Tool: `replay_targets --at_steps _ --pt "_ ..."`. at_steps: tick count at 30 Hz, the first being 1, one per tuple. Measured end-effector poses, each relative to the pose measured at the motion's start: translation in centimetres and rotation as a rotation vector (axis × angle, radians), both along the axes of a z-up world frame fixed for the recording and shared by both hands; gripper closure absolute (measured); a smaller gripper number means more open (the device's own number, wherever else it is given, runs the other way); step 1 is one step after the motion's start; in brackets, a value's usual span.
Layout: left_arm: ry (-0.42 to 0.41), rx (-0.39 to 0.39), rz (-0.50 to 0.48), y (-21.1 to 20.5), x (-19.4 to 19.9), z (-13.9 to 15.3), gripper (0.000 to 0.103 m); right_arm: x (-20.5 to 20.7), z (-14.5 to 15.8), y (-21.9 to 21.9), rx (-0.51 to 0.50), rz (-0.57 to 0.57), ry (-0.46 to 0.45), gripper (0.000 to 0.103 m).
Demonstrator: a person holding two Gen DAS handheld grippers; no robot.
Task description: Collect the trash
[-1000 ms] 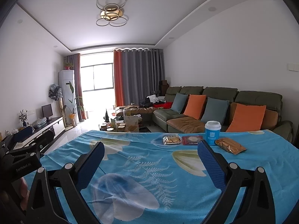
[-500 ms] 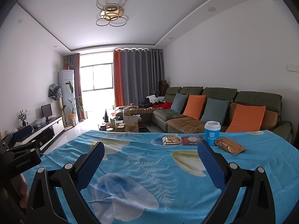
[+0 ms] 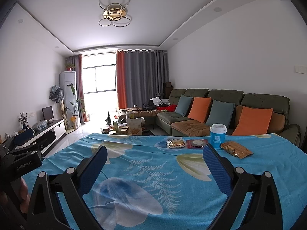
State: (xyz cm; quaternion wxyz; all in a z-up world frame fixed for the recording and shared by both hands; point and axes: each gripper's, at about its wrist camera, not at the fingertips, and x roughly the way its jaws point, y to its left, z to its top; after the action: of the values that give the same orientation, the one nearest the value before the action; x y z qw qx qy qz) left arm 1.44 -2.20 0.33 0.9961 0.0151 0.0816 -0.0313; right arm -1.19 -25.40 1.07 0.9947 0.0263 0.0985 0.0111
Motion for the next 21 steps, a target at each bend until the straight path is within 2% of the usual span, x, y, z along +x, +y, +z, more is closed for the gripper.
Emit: replay_targets --at_steps 21 --pt "0.005 0.001 0.007 -0.22 -0.04 -0.12 0.006 0.02 -0.01 0.36 0.002 -0.006 0.004 0.007"
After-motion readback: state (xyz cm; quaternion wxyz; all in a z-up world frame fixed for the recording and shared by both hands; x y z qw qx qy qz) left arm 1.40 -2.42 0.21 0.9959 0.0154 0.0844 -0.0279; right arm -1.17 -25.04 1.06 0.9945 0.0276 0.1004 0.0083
